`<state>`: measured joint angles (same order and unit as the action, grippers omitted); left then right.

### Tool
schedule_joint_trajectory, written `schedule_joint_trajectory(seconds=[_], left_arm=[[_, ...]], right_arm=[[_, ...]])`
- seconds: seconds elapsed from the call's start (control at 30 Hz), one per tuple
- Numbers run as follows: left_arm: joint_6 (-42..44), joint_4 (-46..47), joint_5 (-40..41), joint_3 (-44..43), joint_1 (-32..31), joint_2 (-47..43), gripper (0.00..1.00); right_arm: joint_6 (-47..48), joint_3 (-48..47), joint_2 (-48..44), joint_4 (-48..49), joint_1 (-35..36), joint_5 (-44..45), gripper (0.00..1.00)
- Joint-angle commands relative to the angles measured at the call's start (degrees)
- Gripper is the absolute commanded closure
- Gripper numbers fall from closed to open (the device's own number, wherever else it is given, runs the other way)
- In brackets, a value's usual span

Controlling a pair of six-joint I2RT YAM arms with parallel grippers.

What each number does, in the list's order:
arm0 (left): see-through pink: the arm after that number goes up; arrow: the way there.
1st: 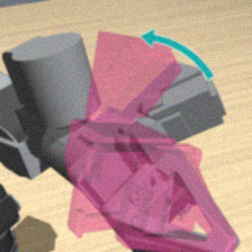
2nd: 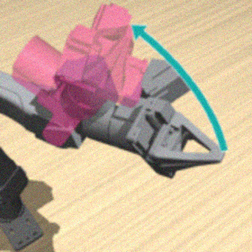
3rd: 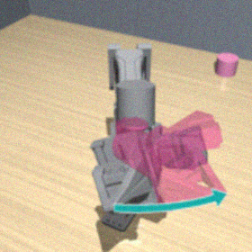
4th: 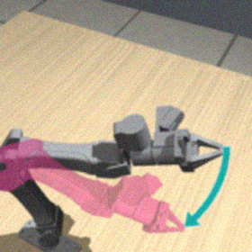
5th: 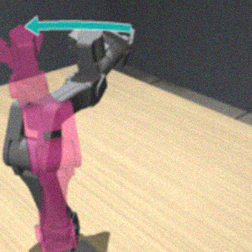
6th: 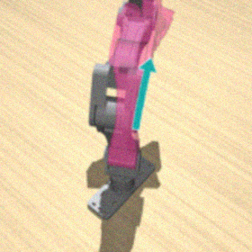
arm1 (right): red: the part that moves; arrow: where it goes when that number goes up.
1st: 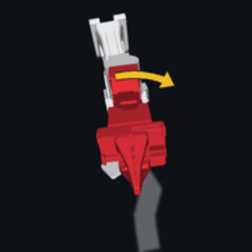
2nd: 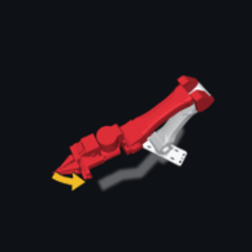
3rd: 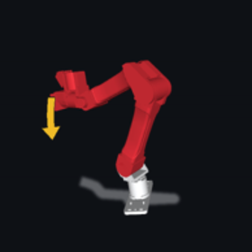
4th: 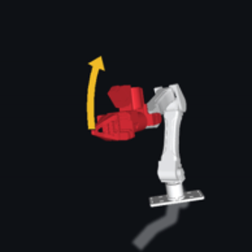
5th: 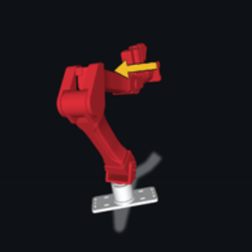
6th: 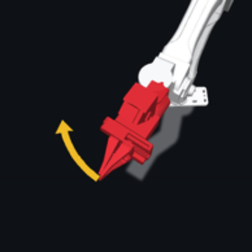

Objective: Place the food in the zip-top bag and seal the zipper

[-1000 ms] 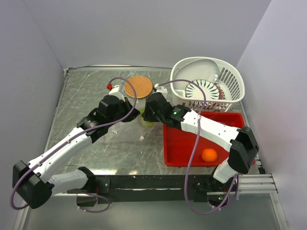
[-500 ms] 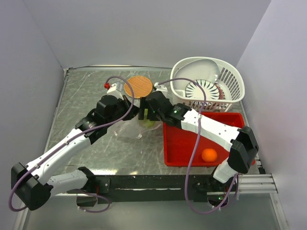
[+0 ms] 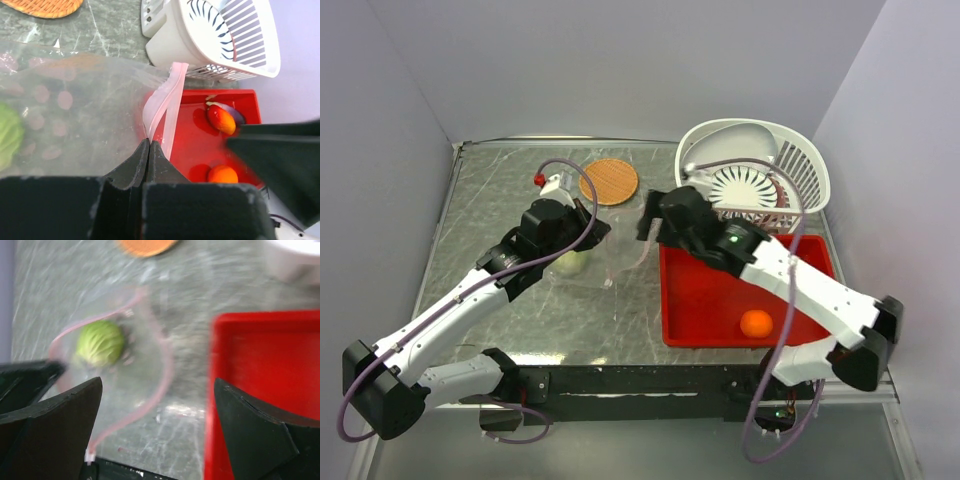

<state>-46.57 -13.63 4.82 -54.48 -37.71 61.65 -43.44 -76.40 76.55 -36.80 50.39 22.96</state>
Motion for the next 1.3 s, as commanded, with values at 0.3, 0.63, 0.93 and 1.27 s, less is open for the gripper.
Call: schedule_joint_trajectory(seconds=[0.3,0.63,0.93,1.27], left_arm=[[2.5,0.8,-5.3,0.2,-0.1,-2.8,0.99],[1.5,3.3,-7.5,3.6,-0.1,-4.7,0.99],[1.3,4.3,-7.6,4.5,-0.1,-4.8,0.99],[1.0,4.1,-7.1,4.6,-0.1,-3.6,0.99]], right_arm=[[-33.2,22.1,-16.2,-37.1,-21.2,8.2,0.00],[-32.5,30.1,-15.4,-37.8,-26.7,4.6,0.00],[-25.3,29.8,-7.6,-31.5,-27.1,2.3,0.00],[-19.4,30.1,-2.5,-26.6,-27.0,1.4,0.34]])
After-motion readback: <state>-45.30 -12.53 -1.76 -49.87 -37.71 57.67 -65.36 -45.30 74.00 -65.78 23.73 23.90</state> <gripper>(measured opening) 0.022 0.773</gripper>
